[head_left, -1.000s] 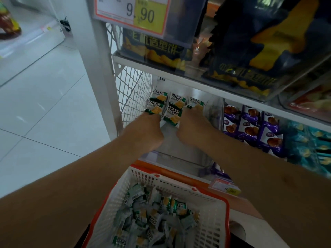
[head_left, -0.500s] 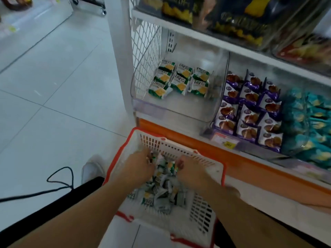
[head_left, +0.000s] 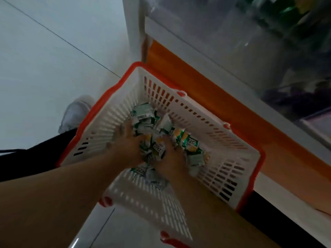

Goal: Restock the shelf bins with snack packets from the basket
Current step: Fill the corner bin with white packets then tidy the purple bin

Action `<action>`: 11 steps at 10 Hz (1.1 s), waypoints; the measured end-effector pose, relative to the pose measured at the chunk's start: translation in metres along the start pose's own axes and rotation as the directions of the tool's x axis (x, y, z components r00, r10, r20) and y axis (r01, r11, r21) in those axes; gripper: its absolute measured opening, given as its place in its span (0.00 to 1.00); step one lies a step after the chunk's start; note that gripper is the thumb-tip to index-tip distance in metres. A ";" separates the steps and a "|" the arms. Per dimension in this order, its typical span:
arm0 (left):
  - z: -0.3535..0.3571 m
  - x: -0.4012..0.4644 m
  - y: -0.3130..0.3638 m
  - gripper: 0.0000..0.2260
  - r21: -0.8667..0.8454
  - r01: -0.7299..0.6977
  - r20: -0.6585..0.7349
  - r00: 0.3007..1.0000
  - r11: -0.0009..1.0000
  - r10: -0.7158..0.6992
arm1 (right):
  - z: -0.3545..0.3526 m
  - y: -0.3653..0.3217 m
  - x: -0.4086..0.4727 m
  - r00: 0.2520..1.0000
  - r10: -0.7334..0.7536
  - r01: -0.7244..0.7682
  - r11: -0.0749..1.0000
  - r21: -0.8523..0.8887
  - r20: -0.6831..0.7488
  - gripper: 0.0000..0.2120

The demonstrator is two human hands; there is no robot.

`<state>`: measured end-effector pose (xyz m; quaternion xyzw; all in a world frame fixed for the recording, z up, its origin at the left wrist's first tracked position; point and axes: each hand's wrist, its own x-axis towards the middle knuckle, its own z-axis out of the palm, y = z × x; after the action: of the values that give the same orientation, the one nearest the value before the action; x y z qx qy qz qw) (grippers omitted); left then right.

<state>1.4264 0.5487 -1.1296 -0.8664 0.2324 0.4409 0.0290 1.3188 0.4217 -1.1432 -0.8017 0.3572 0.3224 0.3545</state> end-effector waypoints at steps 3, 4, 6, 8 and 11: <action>0.044 0.035 -0.009 0.46 -0.053 0.054 -0.139 0.988 0.997 -0.061 | 0.036 -0.004 0.026 0.999 0.034 -0.041 0.978 -0.205 -0.037 0.40; 0.040 0.040 -0.004 0.40 -0.036 0.043 -0.153 0.987 0.998 -0.048 | 0.040 -0.003 0.029 0.996 0.060 -0.069 0.984 -0.163 -0.060 0.36; 0.031 0.047 -0.008 0.38 -0.045 0.007 -0.134 0.991 0.999 -0.012 | 0.037 0.008 0.031 0.993 0.056 -0.056 0.998 0.004 -0.102 0.31; 0.039 0.046 -0.008 0.44 -0.033 0.025 -0.109 0.994 0.999 -0.028 | 0.038 0.007 0.035 0.998 0.062 -0.060 0.993 -0.097 0.018 0.45; 0.020 0.042 -0.005 0.35 -0.032 0.008 -0.107 0.994 0.999 -0.012 | 0.019 0.006 0.026 0.999 -0.040 0.035 0.990 0.140 0.030 0.40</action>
<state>1.4342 0.5429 -1.1752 -0.8905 0.2221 0.3971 0.0048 1.3228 0.4243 -1.1756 -0.7763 0.3580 0.3029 0.4213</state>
